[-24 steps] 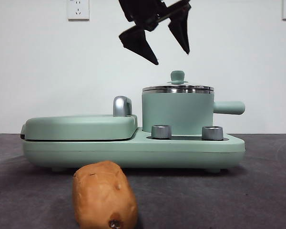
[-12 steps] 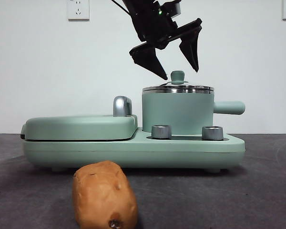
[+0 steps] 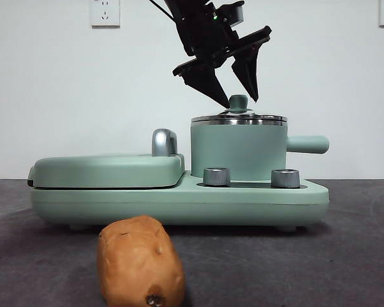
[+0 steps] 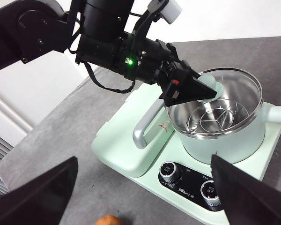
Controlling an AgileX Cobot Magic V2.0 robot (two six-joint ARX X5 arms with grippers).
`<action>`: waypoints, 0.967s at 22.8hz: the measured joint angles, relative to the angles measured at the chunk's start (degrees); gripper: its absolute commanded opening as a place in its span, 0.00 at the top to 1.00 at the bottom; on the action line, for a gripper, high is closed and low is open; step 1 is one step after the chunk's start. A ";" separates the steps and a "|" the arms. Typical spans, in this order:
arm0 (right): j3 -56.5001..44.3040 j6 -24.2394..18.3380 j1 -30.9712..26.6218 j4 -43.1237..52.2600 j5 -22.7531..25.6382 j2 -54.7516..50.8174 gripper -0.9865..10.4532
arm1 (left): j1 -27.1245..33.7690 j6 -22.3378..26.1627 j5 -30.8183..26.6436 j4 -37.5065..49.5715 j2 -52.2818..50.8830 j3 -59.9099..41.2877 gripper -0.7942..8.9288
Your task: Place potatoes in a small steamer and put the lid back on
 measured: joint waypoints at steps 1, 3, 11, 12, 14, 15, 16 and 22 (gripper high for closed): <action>0.00 0.11 0.00 -0.02 0.00 0.00 0.52 | 0.00 0.00 0.00 0.02 0.00 0.00 0.64; 0.00 0.26 0.00 -0.02 0.00 0.00 0.52 | 0.00 0.00 0.00 0.39 0.00 0.00 0.64; 0.00 0.28 0.00 -1.66 -0.02 0.00 0.52 | 0.07 0.00 -0.61 0.63 0.00 0.11 0.83; 0.00 0.28 0.00 -1.68 -0.07 0.00 0.52 | 0.07 0.02 -0.61 0.59 0.00 0.11 0.89; 0.00 0.66 0.00 -1.68 -0.09 0.00 0.52 | 0.07 0.09 -0.61 0.52 0.00 0.24 0.91; 0.00 0.94 0.00 -1.68 -0.17 0.00 0.52 | 0.07 0.07 -0.61 0.61 0.00 0.26 0.91; 0.00 1.11 0.00 -1.70 -0.20 0.00 0.52 | 0.07 0.07 -0.61 0.57 0.00 0.35 0.91; 0.00 1.33 0.00 -1.70 -0.22 0.00 0.52 | -0.17 0.07 -0.33 -4.24 0.76 6.69 0.91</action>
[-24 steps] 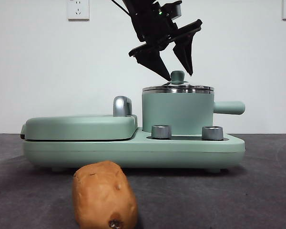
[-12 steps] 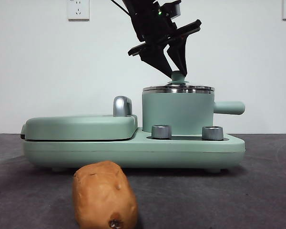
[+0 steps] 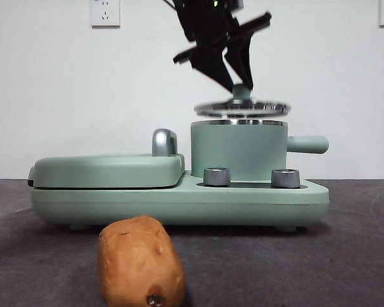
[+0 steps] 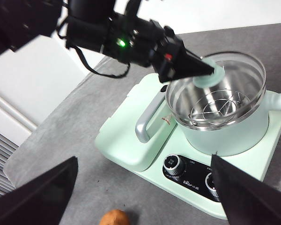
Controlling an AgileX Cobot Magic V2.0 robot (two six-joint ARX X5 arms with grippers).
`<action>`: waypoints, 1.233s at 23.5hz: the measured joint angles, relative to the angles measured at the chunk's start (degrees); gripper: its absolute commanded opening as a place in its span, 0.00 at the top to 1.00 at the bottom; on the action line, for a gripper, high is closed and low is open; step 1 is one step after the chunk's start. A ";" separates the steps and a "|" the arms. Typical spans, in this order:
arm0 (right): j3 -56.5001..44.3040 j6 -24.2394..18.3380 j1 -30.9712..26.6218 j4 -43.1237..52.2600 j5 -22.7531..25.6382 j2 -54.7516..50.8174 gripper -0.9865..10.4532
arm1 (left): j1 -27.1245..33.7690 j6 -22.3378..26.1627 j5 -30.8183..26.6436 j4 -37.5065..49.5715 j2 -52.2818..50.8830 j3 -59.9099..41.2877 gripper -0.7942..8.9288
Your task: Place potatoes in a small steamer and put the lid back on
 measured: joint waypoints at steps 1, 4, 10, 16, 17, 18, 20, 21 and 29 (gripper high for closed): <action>0.00 0.00 0.00 0.00 0.00 0.00 0.52 | -0.07 0.00 0.07 -1.40 0.00 2.05 0.91; 0.00 0.44 0.00 0.00 0.00 0.00 0.52 | -0.13 -0.02 0.09 -6.43 0.00 7.23 0.91; 0.00 2.73 1.97 -1.29 -0.81 0.00 0.52 | 1.33 -0.02 0.15 -13.97 -0.79 11.93 0.91; 0.17 7.30 17.73 -1.53 12.04 2.19 0.52 | 7.67 -0.02 0.13 -15.78 -6.14 11.93 0.91; 0.35 8.17 21.24 -1.51 14.34 3.61 0.52 | 8.81 -0.02 0.13 -15.78 -7.39 11.96 0.91; 0.39 9.09 24.85 -1.44 16.79 5.49 0.52 | 9.99 -0.02 0.13 -15.93 -8.55 11.96 0.91; 0.39 11.13 32.46 -1.42 21.38 10.27 0.52 | 12.41 -0.02 0.13 -16.87 -10.19 11.98 0.91; 0.39 12.11 36.15 -1.27 23.15 12.94 0.52 | 13.66 -0.02 0.13 -17.18 -10.67 12.00 0.91; 2.64 16.37 50.47 -0.74 32.17 29.29 0.52 | 19.45 -0.02 0.13 -18.82 -11.02 12.02 0.91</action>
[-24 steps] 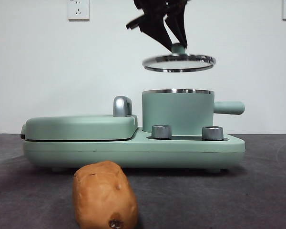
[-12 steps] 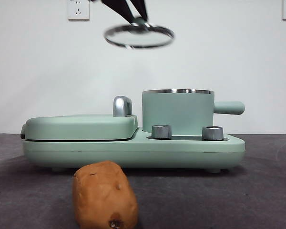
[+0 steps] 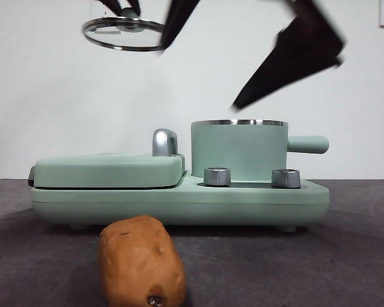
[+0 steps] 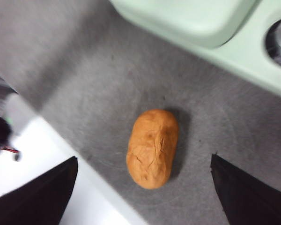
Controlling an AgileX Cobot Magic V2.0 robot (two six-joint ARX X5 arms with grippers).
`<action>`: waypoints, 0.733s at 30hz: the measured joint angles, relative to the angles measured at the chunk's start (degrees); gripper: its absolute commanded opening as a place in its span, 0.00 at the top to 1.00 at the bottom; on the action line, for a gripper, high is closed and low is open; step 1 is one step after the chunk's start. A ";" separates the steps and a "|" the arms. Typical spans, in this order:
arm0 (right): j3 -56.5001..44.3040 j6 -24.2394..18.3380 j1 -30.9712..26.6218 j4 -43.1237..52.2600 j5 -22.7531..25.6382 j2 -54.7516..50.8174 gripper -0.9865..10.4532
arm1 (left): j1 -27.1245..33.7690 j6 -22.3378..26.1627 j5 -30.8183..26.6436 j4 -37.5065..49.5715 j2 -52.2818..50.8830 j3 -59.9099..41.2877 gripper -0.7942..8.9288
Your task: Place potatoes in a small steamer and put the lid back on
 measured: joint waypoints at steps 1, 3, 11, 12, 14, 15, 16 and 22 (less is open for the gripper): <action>0.94 0.15 1.20 -0.02 1.05 2.21 0.52 | 0.61 0.00 0.00 -0.04 0.00 0.00 0.91; 2.97 0.24 2.89 -0.68 2.62 5.95 0.52 | 1.68 0.00 0.00 -0.15 0.00 0.00 0.91; 8.15 0.74 5.79 -2.60 4.26 18.51 0.52 | 4.11 0.00 -0.02 -0.15 -0.02 0.00 0.91; 8.26 1.07 5.92 -2.58 4.31 19.58 0.52 | 4.22 0.00 0.00 -0.17 -0.02 0.00 0.91; 8.28 1.64 5.95 -2.67 4.31 21.81 0.52 | 4.28 0.00 0.00 -0.15 -0.02 0.00 0.91; 8.28 1.75 5.97 -2.78 4.31 22.73 0.52 | 4.28 0.00 0.00 -0.15 -0.02 0.00 0.91; 8.28 1.99 6.01 -2.84 4.28 23.71 0.52 | 4.28 0.00 0.00 -0.15 -0.02 0.00 0.91; 8.28 2.51 6.08 -2.16 4.02 27.96 0.54 | 4.28 0.00 0.00 -0.13 -0.02 0.00 0.91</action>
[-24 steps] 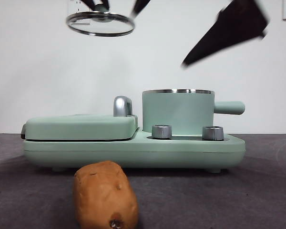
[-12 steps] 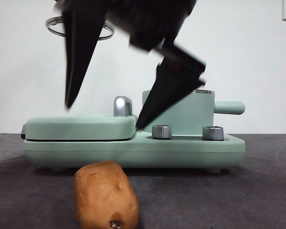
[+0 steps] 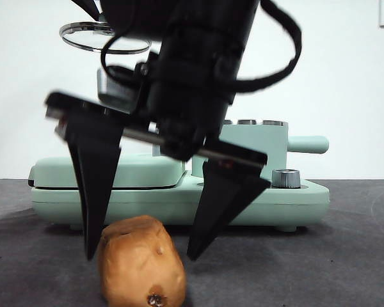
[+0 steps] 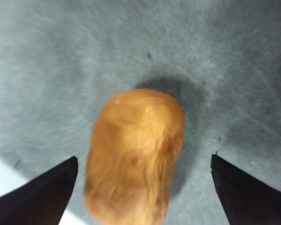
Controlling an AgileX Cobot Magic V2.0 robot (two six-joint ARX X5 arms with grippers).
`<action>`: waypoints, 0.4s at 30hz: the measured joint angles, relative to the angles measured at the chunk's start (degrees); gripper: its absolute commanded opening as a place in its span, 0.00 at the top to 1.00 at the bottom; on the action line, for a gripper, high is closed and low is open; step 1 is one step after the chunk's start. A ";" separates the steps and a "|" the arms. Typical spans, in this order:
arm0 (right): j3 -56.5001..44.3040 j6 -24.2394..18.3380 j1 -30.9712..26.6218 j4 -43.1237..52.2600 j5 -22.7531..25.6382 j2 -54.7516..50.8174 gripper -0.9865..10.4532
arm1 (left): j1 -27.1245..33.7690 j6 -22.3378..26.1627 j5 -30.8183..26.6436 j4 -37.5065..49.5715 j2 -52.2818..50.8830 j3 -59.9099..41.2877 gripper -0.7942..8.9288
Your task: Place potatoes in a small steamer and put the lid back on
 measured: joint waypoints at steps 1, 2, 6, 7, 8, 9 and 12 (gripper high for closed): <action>0.00 0.00 0.00 0.13 -0.04 0.46 0.56 | 0.00 0.00 0.00 0.02 0.00 0.00 0.91; 0.00 0.00 0.00 0.17 -0.15 0.85 0.58 | 0.00 0.00 0.00 0.04 0.00 0.00 0.91; 0.00 0.00 0.04 0.20 -0.42 1.70 0.72 | 0.00 0.00 0.00 0.04 0.00 0.00 0.91; 0.00 0.00 0.09 0.33 -0.42 1.70 0.74 | 0.00 0.00 0.00 0.04 0.00 0.00 0.91; 0.02 -0.02 0.09 0.48 -0.46 1.70 0.74 | 0.00 0.00 0.00 0.04 0.00 0.00 0.91; 0.02 -0.02 0.09 0.59 -0.70 1.70 0.74 | 0.00 0.00 0.00 0.04 0.00 0.00 0.91; 0.17 -0.02 -0.24 0.24 -1.68 1.70 0.74 | 0.00 0.00 0.00 0.04 0.00 0.00 0.91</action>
